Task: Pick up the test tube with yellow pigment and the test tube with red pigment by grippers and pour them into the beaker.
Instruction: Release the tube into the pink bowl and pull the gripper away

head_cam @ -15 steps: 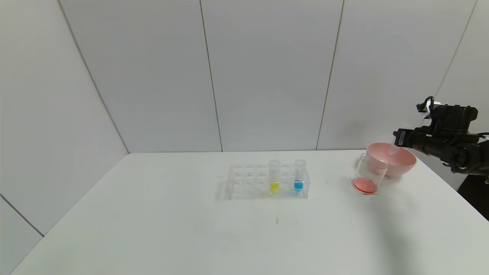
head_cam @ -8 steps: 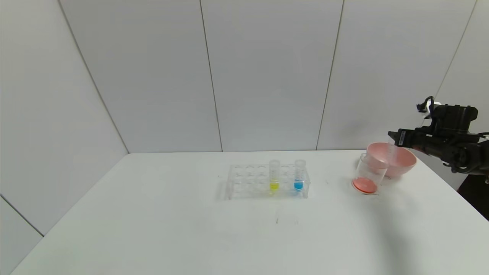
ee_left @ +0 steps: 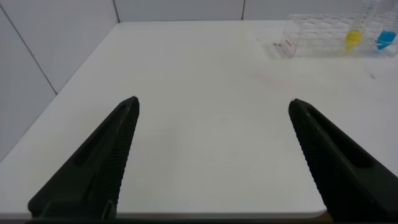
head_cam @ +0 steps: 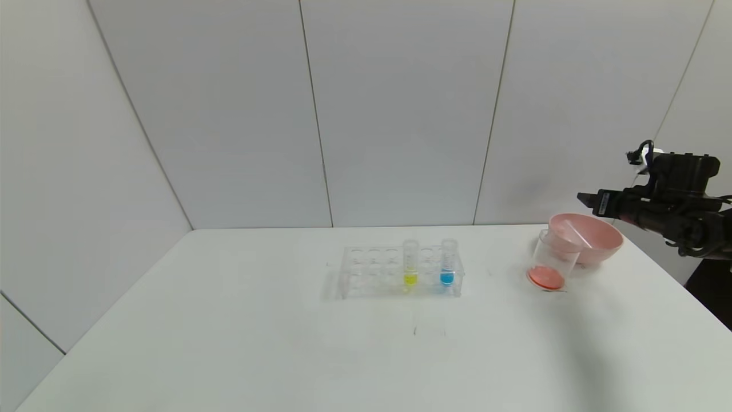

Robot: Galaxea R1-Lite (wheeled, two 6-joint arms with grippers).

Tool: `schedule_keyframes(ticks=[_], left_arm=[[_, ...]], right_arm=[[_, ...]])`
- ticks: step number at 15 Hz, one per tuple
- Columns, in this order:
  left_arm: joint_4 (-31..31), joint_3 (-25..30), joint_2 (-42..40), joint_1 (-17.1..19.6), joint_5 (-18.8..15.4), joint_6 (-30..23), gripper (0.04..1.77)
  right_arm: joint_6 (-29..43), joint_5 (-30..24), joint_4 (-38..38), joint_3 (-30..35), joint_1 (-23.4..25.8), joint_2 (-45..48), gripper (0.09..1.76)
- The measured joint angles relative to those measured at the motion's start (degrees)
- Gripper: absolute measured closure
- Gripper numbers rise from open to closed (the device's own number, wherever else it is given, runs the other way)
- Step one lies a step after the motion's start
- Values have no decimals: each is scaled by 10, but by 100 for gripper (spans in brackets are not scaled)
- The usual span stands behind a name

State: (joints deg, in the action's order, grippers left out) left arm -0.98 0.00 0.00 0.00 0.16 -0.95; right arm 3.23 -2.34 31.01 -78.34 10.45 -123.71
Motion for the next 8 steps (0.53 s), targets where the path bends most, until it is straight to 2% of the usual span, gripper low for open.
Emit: schedule_keyframes(ticks=[3, 8], left_arm=[[0, 0, 0, 0, 0, 0, 9], [0, 0, 0, 0, 0, 0, 9]], right_arm=[[1, 0, -1, 39, -8, 36, 28], [13, -5, 3, 181, -33, 154, 21]])
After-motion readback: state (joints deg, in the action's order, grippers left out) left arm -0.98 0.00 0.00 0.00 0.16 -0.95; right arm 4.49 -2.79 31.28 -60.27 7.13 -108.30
